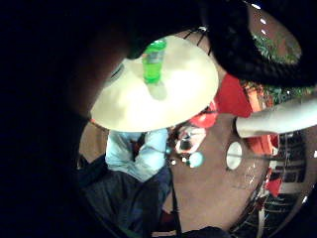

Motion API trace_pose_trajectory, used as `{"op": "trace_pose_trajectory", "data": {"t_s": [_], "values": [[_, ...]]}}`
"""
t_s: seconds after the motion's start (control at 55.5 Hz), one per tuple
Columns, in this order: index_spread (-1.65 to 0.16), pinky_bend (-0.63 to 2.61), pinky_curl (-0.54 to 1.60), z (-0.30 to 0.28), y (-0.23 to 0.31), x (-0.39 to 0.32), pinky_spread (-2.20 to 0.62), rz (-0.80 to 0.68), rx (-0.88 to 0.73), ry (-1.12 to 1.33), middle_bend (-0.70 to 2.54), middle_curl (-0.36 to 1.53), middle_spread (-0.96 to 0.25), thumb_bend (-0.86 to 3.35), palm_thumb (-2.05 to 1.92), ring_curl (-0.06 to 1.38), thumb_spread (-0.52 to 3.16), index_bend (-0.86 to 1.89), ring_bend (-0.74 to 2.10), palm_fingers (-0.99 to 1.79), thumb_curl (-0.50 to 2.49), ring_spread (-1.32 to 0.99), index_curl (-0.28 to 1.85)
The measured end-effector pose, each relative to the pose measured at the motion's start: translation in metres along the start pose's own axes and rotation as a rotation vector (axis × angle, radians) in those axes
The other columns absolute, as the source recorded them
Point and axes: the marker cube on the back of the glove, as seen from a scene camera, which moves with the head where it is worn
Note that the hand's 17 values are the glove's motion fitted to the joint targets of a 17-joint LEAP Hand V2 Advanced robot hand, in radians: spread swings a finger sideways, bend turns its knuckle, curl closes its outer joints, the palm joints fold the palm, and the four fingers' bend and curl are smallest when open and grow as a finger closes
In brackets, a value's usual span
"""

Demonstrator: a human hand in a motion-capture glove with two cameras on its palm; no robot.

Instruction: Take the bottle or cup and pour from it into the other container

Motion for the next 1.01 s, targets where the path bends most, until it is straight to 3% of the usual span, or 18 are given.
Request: {"op": "trace_pose_trajectory", "data": {"t_s": [0.09, 0.162, 0.234, 0.306, 0.396, 0.504, 0.612, 0.738, 0.81, 0.828, 0.918, 1.008], "values": [[-0.42, 0.36, 0.30, 0.004, -0.010, 0.025, 0.40, 0.070, 0.002, -0.033, 0.17, 0.27, -0.07, -0.03, 0.22, 0.07, 0.95, 0.35, 0.16, 0.15, 0.32, 0.16, 0.34], [-0.42, 0.36, 0.30, 0.014, -0.033, 0.046, 0.40, 0.161, 0.175, -0.047, 0.17, 0.27, -0.06, -0.03, 0.24, 0.07, 0.94, 0.34, 0.16, 0.14, 0.33, 0.16, 0.34], [-0.43, 0.37, 0.31, 0.022, -0.035, 0.066, 0.40, 0.134, 0.115, -0.084, 0.18, 0.27, -0.06, -0.03, 0.24, 0.07, 0.94, 0.33, 0.16, 0.14, 0.33, 0.17, 0.34], [-0.43, 0.37, 0.32, 0.032, -0.060, 0.083, 0.41, 0.182, 0.246, -0.115, 0.18, 0.27, -0.06, -0.03, 0.25, 0.08, 0.93, 0.32, 0.16, 0.13, 0.33, 0.17, 0.34], [-0.42, 0.38, 0.32, 0.047, -0.054, 0.096, 0.41, 0.129, 0.132, -0.174, 0.17, 0.27, -0.06, -0.03, 0.26, 0.08, 0.93, 0.31, 0.17, 0.13, 0.34, 0.17, 0.34], [-0.42, 0.40, 0.33, 0.067, -0.078, 0.110, 0.41, 0.076, 0.202, -0.238, 0.17, 0.27, -0.06, -0.03, 0.27, 0.09, 0.91, 0.28, 0.17, 0.12, 0.35, 0.17, 0.34], [-0.42, 0.42, 0.34, 0.083, -0.095, 0.115, 0.41, 0.127, 0.112, -0.380, 0.17, 0.27, -0.06, -0.03, 0.28, 0.09, 0.90, 0.26, 0.17, 0.11, 0.35, 0.17, 0.34], [-0.42, 0.44, 0.35, 0.114, -0.127, 0.117, 0.41, 0.042, 0.140, -0.604, 0.17, 0.27, -0.06, -0.02, 0.31, 0.09, 0.89, 0.25, 0.16, 0.10, 0.36, 0.17, 0.35], [-0.42, 0.48, 0.36, 0.141, -0.168, 0.114, 0.41, -0.052, 0.322, -0.752, 0.16, 0.27, -0.06, -0.02, 0.36, 0.09, 0.89, 0.24, 0.15, 0.09, 0.37, 0.18, 0.35], [-0.42, 0.49, 0.36, 0.147, -0.172, 0.112, 0.41, -0.059, 0.310, -0.788, 0.16, 0.26, -0.06, -0.02, 0.36, 0.09, 0.88, 0.24, 0.15, 0.08, 0.37, 0.18, 0.35], [-0.42, 0.54, 0.37, 0.168, -0.176, 0.107, 0.41, -0.087, -0.067, -0.966, 0.16, 0.26, -0.05, -0.02, 0.40, 0.09, 0.87, 0.21, 0.15, 0.05, 0.37, 0.18, 0.35], [-0.42, 0.58, 0.38, 0.183, -0.204, 0.103, 0.41, -0.097, -0.155, -1.119, 0.16, 0.25, -0.05, -0.03, 0.43, 0.09, 0.86, 0.19, 0.16, 0.04, 0.38, 0.19, 0.34]]}}
